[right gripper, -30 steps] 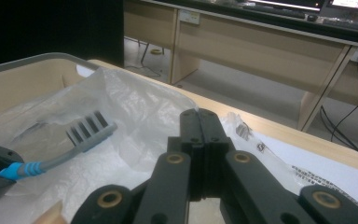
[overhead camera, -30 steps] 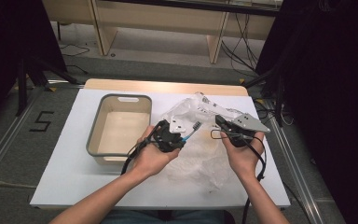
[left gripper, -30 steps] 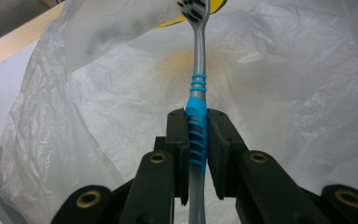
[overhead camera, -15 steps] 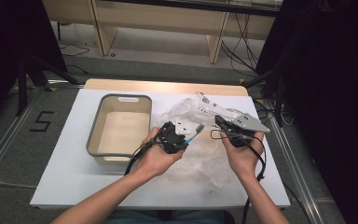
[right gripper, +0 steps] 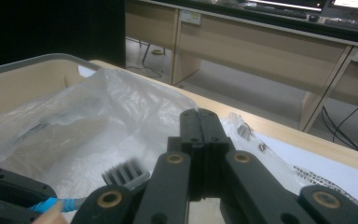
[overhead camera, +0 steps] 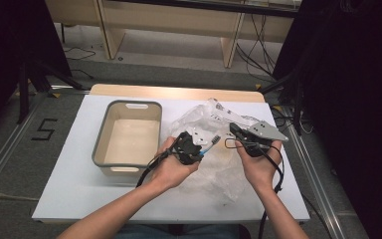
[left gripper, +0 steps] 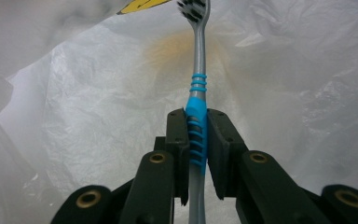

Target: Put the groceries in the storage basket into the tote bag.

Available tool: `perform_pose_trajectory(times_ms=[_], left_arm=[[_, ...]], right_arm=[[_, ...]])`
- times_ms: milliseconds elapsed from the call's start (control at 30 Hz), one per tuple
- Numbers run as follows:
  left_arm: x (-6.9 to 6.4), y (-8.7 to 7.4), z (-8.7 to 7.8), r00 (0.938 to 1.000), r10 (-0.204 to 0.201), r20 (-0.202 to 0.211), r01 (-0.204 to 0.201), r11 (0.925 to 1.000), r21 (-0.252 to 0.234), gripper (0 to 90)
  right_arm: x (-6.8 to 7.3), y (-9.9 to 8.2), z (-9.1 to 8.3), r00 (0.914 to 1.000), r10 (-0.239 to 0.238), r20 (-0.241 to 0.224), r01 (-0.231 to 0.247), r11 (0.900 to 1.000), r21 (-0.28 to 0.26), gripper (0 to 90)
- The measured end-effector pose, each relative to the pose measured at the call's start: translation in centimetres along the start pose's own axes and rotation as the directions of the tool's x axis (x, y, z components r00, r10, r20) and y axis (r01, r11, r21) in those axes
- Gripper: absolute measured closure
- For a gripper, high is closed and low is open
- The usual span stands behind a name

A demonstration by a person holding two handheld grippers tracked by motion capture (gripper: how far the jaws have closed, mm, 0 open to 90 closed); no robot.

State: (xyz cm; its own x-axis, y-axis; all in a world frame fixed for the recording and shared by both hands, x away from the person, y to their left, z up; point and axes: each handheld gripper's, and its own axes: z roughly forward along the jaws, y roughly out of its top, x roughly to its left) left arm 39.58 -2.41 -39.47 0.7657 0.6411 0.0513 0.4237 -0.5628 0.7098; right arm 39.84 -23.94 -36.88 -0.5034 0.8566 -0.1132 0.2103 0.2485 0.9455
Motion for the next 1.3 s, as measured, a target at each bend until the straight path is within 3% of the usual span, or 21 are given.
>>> perform_pose_trajectory(times_ms=[233,900,1300], left_arm=[[0.1,0.1,1.0,0.9999,0.006,-0.010,-0.006,0.9999,0.016,79.1],[0.8,0.3,4.2,0.9986,-0.033,-0.042,0.035,0.9974,0.062,79.0],[0.9,0.5,5.8,0.9980,-0.027,-0.058,0.033,0.9937,0.107,79.0]], right_arm=[[0.0,0.0,0.0,1.0000,0.004,-0.003,-0.004,1.0000,-0.001,90.0],[0.0,0.0,0.1,1.0000,0.003,-0.008,-0.003,1.0000,-0.002,90.0],[0.0,0.0,0.0,1.0000,0.005,-0.008,-0.005,1.0000,-0.002,90.0]])
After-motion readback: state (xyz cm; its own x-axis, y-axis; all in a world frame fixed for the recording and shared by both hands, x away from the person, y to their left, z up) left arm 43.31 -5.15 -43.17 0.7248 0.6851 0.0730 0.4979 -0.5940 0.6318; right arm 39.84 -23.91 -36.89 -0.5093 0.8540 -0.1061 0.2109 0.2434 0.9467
